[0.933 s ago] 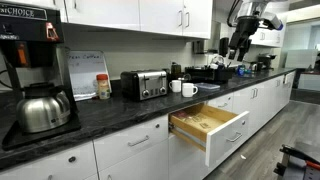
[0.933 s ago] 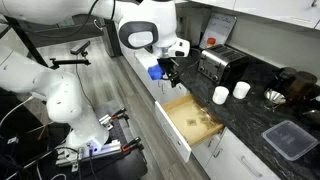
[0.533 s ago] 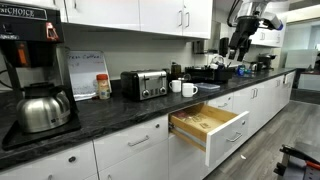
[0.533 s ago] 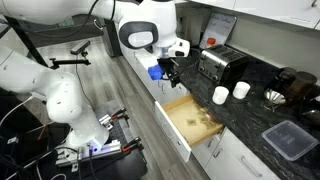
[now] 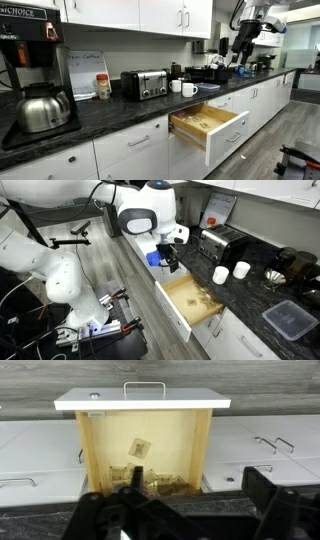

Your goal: Close the open drawer below the toaster

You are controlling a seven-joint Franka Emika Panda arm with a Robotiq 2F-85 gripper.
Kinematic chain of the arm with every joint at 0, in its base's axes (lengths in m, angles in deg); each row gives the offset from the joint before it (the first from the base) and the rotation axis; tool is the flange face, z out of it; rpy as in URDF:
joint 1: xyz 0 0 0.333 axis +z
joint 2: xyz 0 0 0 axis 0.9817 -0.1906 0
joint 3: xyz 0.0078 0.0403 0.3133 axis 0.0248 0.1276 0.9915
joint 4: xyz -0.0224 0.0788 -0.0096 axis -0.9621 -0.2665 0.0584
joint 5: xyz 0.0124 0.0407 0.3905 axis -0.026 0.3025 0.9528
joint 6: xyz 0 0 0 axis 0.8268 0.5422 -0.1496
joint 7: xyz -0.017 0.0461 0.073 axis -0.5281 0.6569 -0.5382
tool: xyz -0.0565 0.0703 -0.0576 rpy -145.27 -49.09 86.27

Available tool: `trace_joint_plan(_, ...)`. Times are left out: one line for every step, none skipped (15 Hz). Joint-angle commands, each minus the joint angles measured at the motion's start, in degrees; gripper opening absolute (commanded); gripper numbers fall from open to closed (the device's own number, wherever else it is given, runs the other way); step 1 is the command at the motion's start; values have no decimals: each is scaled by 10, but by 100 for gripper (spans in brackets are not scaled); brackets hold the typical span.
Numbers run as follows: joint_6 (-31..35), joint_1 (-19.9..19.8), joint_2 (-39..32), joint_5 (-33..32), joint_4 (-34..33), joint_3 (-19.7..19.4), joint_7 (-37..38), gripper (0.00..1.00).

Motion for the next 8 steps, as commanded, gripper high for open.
trace_joint_plan(40, -33, -1, 0, 52, -11, -24, 100)
trace_joint_plan(50, -37, -4, 1, 64, -17, -31, 100)
trace_joint_plan(60, -41, -7, 1, 76, -21, -38, 100)
trace_joint_plan(68, -43, -12, 2, 85, -26, -46, 100)
trace_joint_plan(80, -45, -19, -1, 95, -29, -54, 100)
trace_joint_plan(90, -45, -29, -2, 104, -32, -61, 100)
trace_joint_plan(98, -45, -37, -1, 111, -35, -68, 100)
trace_joint_plan(108, -43, -49, 0, 118, -37, -76, 100)
